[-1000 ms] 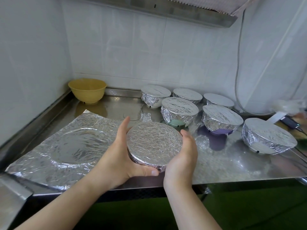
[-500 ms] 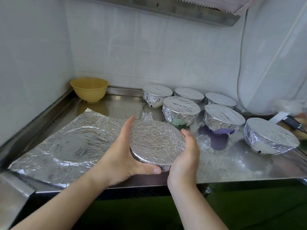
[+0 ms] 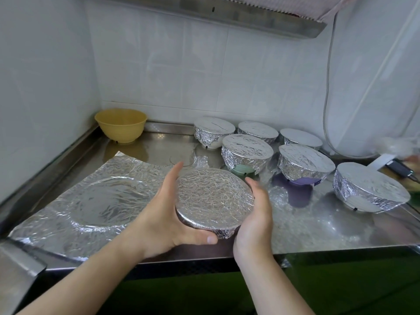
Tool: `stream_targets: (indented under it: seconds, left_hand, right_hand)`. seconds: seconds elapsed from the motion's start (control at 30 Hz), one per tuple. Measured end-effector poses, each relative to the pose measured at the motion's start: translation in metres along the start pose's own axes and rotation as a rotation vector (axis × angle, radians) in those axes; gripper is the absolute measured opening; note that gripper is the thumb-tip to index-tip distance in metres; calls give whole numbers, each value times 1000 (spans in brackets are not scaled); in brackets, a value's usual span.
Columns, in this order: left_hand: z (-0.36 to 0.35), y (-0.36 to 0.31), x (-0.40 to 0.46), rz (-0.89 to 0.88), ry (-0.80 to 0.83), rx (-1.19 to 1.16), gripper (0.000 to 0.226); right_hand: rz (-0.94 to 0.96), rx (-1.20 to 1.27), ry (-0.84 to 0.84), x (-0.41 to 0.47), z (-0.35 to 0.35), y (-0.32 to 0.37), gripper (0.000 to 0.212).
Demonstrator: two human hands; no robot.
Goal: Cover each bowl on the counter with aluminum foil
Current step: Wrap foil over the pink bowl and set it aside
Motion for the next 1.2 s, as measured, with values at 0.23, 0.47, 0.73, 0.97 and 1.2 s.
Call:
stream_targets:
  seconds: [0.23,0.47,0.73,0.97,1.2]
  left_hand:
    - [-3,8,-5,46,-91,6,157]
    - [0,5,-7,140,133,-35,159]
    - [39,-9,-16,228,-362,15,47]
    - [27,-29,-13,233,-464,-175,21]
    - [70,-34,26,265,-572,-256,23]
  right_hand:
    - [22,-48,-30,6,-1,-1,34]
    - [-3,-155,-10,7,11,-4,54]
    - [132,-422,-23,-20,26,31,19]
    - [150,-405,-7,-19,4,47,26]
    - [38,-345,89,21,-53,56,21]
Point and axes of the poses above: each hand's wrist, its own x-axis towards the middle knuckle, its own z-axis out of the back of the hand, y = z × x, the point moved 8 cm from there along x, towards the middle knuckle, and after that the axes turned 8 degrees about -z, right-handed, at the moved point
